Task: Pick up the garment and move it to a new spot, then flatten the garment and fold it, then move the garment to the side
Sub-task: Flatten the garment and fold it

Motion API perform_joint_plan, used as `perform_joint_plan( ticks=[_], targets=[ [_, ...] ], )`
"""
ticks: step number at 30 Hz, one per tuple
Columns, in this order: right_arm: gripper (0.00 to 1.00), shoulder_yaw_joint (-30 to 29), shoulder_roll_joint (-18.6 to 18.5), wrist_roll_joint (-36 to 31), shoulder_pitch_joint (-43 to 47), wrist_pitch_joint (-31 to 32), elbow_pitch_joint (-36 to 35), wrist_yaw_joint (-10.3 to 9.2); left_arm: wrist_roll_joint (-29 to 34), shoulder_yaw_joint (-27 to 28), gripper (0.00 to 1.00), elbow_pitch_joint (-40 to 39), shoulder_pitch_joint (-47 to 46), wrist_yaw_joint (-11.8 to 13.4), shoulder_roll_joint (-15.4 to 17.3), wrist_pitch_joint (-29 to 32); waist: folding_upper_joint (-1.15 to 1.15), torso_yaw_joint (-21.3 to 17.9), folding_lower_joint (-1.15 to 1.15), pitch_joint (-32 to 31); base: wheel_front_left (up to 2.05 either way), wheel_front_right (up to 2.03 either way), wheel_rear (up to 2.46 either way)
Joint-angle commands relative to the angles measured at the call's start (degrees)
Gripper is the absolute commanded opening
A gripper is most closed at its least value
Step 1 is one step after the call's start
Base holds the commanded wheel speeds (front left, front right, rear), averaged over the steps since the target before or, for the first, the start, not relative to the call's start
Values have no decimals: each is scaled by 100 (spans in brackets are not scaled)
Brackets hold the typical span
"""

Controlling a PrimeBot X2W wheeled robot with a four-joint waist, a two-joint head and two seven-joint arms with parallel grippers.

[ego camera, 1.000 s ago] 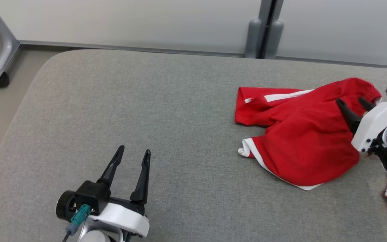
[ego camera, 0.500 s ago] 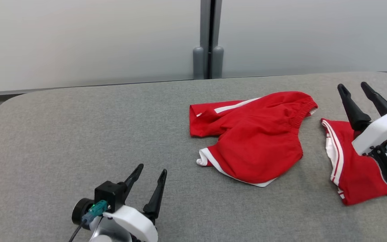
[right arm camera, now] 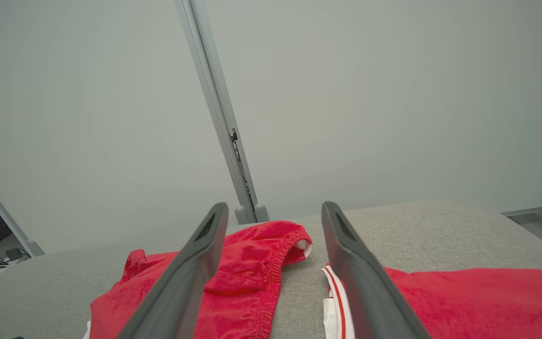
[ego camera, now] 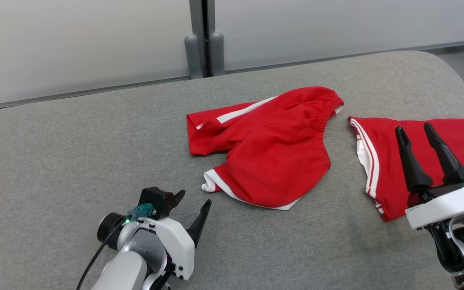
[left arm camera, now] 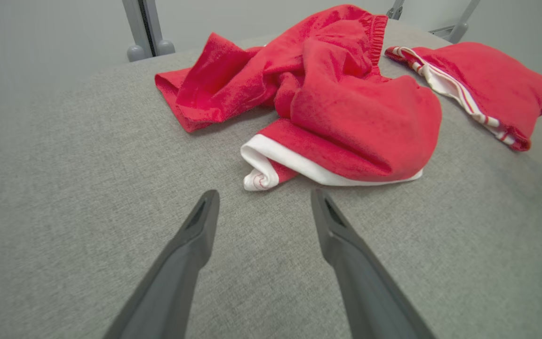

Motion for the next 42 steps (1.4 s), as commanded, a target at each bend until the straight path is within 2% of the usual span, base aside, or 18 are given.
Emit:
perform_joint_plan(
  ticks=[1,10,11,13,15,17,27,32,34,42],
  targets=[
    [100,-118,73,-168,140,-23,-120,3,-50,-50,100,138,-271,-20,38,72,0,-192,0,194,0,0,0],
    [100,-510,513,-603,531,34,-393,3,-241,-201,100,1056,-942,-20,66,156,0,-495,0,447,0,0,0],
    [100,-540,546,-625,567,54,-415,3,-253,-209,78,1167,-1002,-20,70,169,0,-509,0,457,0,0,0],
    [100,-594,608,-667,623,73,-444,3,-302,-245,49,1385,-1093,-21,40,213,0,-527,0,474,0,0,0],
    [100,-639,659,-715,662,104,-478,3,-348,-302,44,1536,-1203,-22,6,152,0,-518,0,483,0,0,0],
    [100,-674,676,-765,695,134,-507,3,-397,-387,0,1653,-1263,-22,-27,32,0,-462,0,458,0,0,0],
    [100,-836,676,-916,843,284,-607,3,-737,-719,0,1800,-1395,-23,-60,-518,0,108,0,267,0,0,0],
    [100,-1028,677,-953,1005,370,-624,3,-915,-669,0,1493,-1135,9,135,-530,0,514,0,68,0,0,0],
    [100,-1123,655,-965,1092,415,-618,3,-970,-600,0,1264,-954,81,271,-466,0,693,0,-25,0,0,0],
    [100,-1360,716,-1056,1346,638,-759,3,-1121,-267,0,-99,277,747,1082,-11,0,1166,0,-156,0,0,0]
  ],
)
